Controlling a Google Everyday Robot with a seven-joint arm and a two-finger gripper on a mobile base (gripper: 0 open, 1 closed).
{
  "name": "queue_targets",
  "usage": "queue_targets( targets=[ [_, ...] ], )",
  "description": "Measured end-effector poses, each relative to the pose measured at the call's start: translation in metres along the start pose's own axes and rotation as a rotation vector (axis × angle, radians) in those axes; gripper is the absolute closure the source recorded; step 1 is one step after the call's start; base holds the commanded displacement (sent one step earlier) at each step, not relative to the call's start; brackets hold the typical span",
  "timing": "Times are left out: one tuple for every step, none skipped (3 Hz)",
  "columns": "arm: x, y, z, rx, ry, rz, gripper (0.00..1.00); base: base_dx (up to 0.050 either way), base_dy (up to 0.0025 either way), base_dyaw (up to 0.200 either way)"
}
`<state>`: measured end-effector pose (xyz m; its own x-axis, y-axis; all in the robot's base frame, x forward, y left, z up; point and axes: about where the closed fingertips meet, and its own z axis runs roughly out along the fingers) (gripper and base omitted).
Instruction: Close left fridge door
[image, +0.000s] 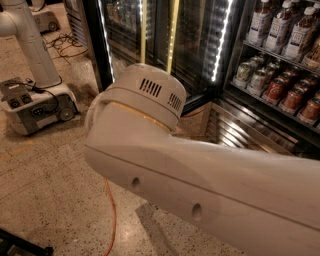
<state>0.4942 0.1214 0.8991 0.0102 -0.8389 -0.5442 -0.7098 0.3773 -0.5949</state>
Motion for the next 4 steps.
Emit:
queue_targets(
  targets=[
    [0.0, 0.0, 0.0, 0.0, 0.0, -0.001, 1.0, 0.0, 0.0, 0.0],
    [-0.005, -0.001, 0.006, 0.023, 0.008, 0.007, 1.0, 0.0, 0.0, 0.0],
    [-0.02, 0.009, 0.037, 0.036, 0.032, 0.009, 1.0, 0.0, 0.0, 0.0],
    [-0.034, 0.008, 0.07, 0.092, 0.083, -0.033, 1.0, 0.0, 0.0, 0.0]
  ],
)
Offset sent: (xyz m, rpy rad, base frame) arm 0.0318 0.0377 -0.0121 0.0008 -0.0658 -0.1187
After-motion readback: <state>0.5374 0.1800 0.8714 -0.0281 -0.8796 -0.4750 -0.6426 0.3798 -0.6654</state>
